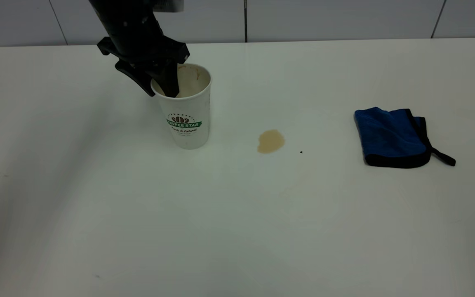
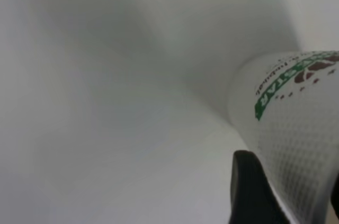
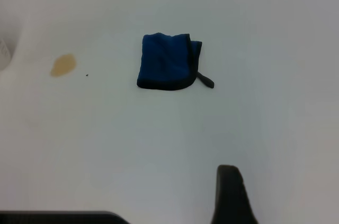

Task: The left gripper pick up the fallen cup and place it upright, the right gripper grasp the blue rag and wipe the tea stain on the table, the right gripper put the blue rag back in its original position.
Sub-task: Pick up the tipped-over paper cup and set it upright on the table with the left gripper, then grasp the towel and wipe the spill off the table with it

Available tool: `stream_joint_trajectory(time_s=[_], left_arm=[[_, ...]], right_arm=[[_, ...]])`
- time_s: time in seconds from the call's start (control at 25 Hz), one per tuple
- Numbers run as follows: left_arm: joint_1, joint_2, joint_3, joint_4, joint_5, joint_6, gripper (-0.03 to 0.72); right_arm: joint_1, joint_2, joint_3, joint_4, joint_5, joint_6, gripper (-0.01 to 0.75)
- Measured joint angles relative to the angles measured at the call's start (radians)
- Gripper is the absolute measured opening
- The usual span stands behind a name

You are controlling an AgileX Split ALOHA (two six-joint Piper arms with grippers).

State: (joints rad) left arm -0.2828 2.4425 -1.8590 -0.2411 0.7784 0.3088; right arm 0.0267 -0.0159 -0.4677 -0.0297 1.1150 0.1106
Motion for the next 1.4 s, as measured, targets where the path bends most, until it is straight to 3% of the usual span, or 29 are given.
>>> stream_joint_trajectory(time_s=[0.16,0.56,0.8,1.04,1.24,1.4], left_arm=[[0.0,-0.058,-0.032,0.0,0.058,0.0,0.459],[0.0,-0.367,-0.036,0.001,0.216,-0.024,0.465],[0.0,-0.6,-0.036,0.008,0.382,-0.053,0.465],[0.0,-0.79,-0.02,0.014,0.389,-0.103,0.465],[0.0,-0.996,0.193,0.083,0.389,-0.162,0.465],[0.0,-1.21,0.505,0.15,0.389,-0.17,0.465]], right_arm=[[0.0,0.0,0.0,0.0,0.0,0.0,0.534],[0.0,0.0,0.0,0.0,0.0,0.0,0.534],[0.0,0.0,0.0,0.0,0.0,0.0,0.534],[0.0,0.0,0.0,0.0,0.0,0.0,0.534],[0.0,0.0,0.0,0.0,0.0,0.0,0.534],[0.0,0.0,0.0,0.0,0.0,0.0,0.534]])
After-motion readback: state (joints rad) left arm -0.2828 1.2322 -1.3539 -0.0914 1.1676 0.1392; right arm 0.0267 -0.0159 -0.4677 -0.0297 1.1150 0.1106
